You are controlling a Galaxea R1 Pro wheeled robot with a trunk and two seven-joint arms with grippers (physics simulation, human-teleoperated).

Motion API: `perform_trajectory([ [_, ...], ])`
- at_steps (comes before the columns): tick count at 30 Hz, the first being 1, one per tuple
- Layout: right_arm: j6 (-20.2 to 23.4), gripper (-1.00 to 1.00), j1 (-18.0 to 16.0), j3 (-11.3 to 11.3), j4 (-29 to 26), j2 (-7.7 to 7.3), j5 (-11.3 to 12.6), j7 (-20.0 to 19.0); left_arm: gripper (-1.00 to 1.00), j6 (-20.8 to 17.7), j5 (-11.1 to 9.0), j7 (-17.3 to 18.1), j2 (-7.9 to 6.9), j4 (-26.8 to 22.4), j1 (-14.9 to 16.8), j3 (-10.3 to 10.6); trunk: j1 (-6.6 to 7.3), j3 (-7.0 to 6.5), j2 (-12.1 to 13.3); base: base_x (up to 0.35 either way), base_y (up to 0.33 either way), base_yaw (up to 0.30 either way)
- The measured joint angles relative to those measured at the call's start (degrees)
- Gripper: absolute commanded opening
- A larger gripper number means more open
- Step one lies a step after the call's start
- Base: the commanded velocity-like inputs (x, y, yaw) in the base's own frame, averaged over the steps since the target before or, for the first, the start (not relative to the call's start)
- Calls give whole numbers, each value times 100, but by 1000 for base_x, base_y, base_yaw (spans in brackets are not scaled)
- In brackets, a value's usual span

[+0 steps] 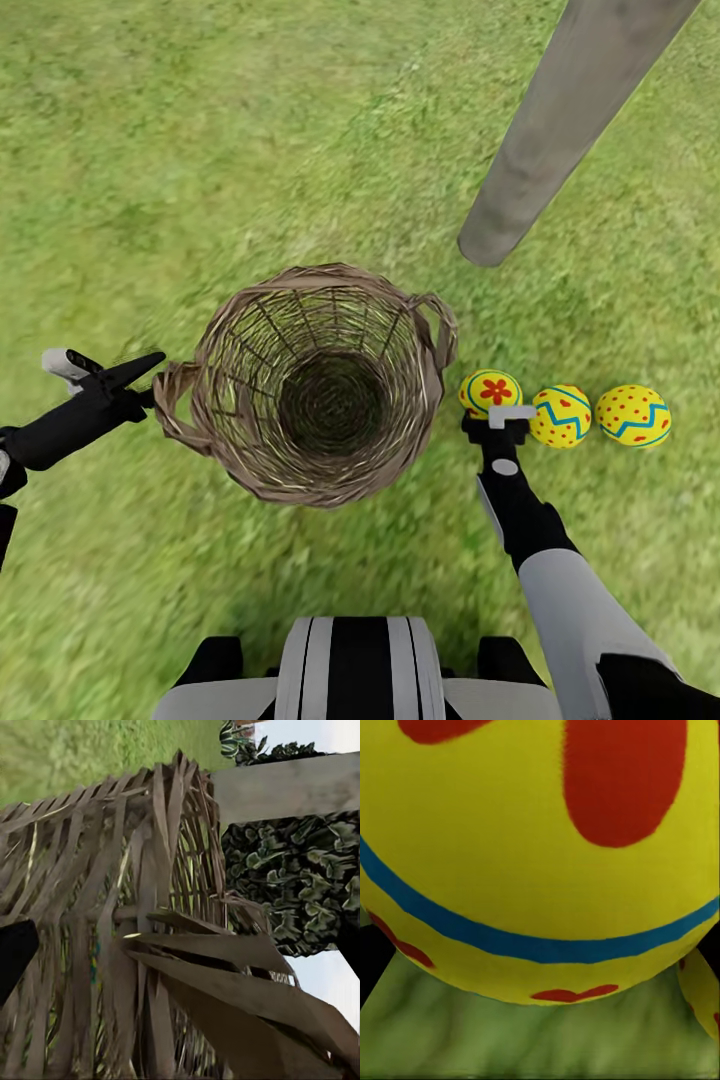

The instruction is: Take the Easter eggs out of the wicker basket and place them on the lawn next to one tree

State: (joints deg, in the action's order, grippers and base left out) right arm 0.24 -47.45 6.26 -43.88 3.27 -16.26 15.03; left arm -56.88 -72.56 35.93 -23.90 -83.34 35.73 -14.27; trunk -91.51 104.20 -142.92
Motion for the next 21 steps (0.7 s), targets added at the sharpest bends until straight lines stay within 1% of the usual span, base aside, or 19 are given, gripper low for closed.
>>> perform_trajectory([
  [2, -2, -100, -3, 9, 47, -2, 9, 7, 100, 1, 1, 0, 45, 0, -65, 31, 0, 0, 0, 0, 0, 0],
  [3, -1, -100, -2, 10, 47, -2, 14, 8, 100, -12, -43, 0, 77, -1, -97, 36, 0, 0, 0, 0, 0, 0],
  [5, -1, -100, -1, 11, 48, -2, 16, 8, 100, -10, -50, -1, 98, -1, -109, 40, 0, 0, 0, 0, 0, 0],
  [6, -1, 100, -1, 11, 49, -1, 15, 9, 100, -10, -54, -2, 101, -1, -110, 40, 0, 0, 0, 0, 0, 0],
  [8, 0, 100, 0, 12, 55, 0, 42, 13, 100, -9, -57, -1, 105, -1, -112, 41, 0, 0, 0, 0, 0, 0],
  [21, -17, 100, 8, 12, 39, 9, 33, 15, 100, -11, -41, 4, 99, -3, -112, 41, 0, 0, 0, 0, 0, 0],
])
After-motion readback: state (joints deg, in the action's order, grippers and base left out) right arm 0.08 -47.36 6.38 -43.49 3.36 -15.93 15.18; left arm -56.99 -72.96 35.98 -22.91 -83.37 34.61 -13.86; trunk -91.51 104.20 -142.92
